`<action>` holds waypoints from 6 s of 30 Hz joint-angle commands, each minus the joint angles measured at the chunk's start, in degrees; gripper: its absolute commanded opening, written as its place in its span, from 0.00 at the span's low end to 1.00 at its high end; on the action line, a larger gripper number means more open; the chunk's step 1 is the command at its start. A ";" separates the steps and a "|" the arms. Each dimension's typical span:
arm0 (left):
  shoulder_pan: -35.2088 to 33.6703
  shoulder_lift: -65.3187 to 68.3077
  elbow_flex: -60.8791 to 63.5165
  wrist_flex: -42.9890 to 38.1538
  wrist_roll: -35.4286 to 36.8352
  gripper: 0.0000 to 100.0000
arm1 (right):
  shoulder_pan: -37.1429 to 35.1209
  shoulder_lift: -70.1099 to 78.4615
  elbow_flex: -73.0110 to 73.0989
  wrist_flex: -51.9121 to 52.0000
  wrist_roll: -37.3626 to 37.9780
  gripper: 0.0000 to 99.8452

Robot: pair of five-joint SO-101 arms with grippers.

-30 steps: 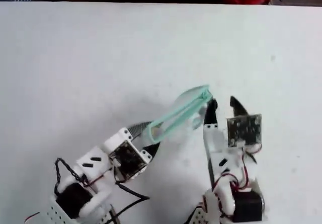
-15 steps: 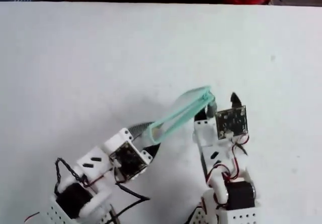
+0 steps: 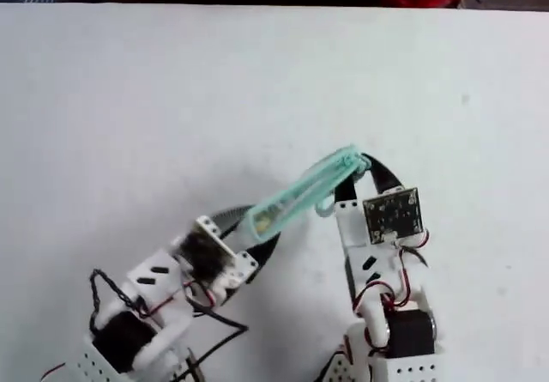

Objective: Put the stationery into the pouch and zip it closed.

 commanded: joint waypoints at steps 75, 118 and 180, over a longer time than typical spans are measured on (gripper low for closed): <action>1.98 0.48 -6.86 0.00 -0.35 0.02 | -49.19 27.56 -56.44 42.51 8.26 0.02; -0.04 0.48 -6.68 2.02 -3.60 0.02 | -21.05 62.55 -97.93 60.00 -19.78 0.21; -0.48 0.40 -3.08 -1.85 -3.60 0.02 | -33.36 61.93 -84.84 59.82 -6.15 0.02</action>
